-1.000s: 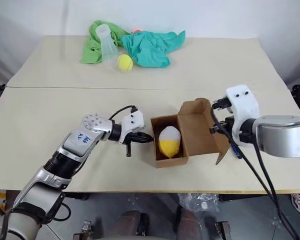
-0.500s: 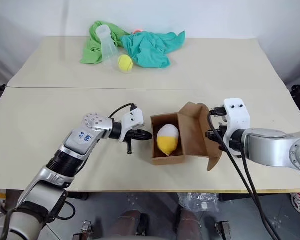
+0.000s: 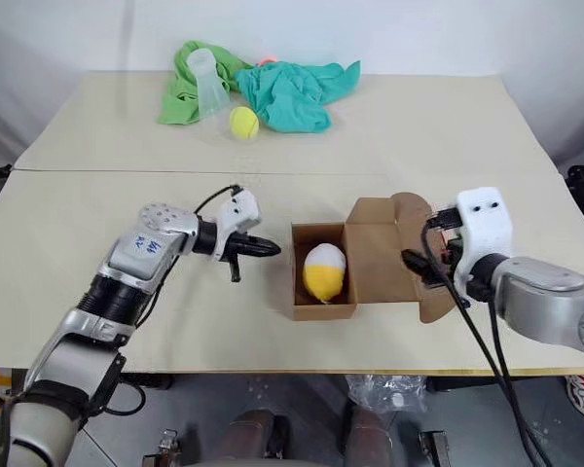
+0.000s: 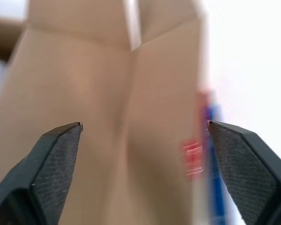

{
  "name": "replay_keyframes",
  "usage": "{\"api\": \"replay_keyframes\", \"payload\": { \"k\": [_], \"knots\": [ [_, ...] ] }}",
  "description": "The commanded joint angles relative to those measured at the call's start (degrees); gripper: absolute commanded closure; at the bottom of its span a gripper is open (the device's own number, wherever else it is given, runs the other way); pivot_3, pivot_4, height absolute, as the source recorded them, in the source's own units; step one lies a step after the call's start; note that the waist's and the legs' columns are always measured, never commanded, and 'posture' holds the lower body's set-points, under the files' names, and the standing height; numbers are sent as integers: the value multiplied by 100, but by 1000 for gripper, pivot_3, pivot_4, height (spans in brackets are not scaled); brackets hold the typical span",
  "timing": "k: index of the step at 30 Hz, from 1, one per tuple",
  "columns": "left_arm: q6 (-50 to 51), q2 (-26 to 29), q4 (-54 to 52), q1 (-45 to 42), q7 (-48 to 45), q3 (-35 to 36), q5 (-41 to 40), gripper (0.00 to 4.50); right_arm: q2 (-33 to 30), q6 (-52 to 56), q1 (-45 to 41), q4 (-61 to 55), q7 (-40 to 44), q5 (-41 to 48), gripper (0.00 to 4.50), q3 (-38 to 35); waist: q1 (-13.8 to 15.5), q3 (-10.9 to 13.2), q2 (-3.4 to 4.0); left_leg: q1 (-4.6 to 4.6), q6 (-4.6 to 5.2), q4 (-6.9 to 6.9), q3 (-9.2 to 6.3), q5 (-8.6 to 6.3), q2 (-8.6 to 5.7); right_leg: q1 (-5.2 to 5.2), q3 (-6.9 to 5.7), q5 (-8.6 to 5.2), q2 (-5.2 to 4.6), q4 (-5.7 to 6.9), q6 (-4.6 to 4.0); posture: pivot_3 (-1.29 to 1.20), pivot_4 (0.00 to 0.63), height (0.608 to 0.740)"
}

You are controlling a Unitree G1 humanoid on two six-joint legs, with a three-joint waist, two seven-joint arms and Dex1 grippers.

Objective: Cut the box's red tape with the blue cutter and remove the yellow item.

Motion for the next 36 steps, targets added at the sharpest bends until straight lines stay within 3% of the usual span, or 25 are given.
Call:
{"api": "replay_keyframes", "payload": {
  "k": [1, 6, 12, 15, 21, 31, 36],
  "knots": [
    [-409, 237, 459, -450, 11, 299, 96, 3590, -50, 3, 252, -368, 586, -588, 0, -590, -1, 0, 0, -1, 0, 0, 1, 0, 1, -1, 1, 0, 1, 0, 0, 0, 150, 740],
    [-860, 371, 1236, -1121, -271, 464, 59, 2020, -10, -257, 637, -691, 1629, -1620, 0, -1313, 32, 1, -1, -3, 1, 1, 11, 0, -7, 1, 0, 1, 1, -1, 2, 0, 150, 740],
    [-1401, -122, 1663, -2084, -1010, 817, -462, 87, 121, -394, 1188, -1005, 3294, -2268, 0, -2379, 45, 3, -9, -7, 4, 1, 27, 0, -15, 3, -4, 3, 0, -3, 5, 0, 150, 740],
    [-1501, -488, 1322, -2083, -1413, 756, -654, 22, 185, -320, 1361, -1100, 3779, -2390, 0, -2703, 44, 3, -9, -3, 8, 1, 27, -2, -19, 9, -3, 4, -3, -4, 7, 0, 150, 740],
    [-1602, -1275, 452, -1469, -2038, -299, -368, 22, 434, -186, 2006, -1513, 4635, -2558, 0, -3373, 25, 4, -11, 3, 9, 3, 32, -1, -25, 13, 1, 5, -2, -3, 9, 0, 150, 740],
    [-2665, -1439, 1010, -1398, -1863, -1061, 603, 22, 1563, -901, 3264, -2117, 5963, -3362, 0, -4375, 40, 5, -12, 13, 28, 21, 4, -3, -21, 13, 33, 16, -10, 3, 18, 0, 150, 740],
    [-2934, -1488, 1306, -1450, -1811, -1155, 871, 22, 1854, -1056, 3602, -2260, 6074, -3542, 0, -4595, 33, 5, -11, 10, 49, 26, 5, -11, -30, 11, 44, 22, -20, 2, 25, 0, 150, 740]
  ]
}}
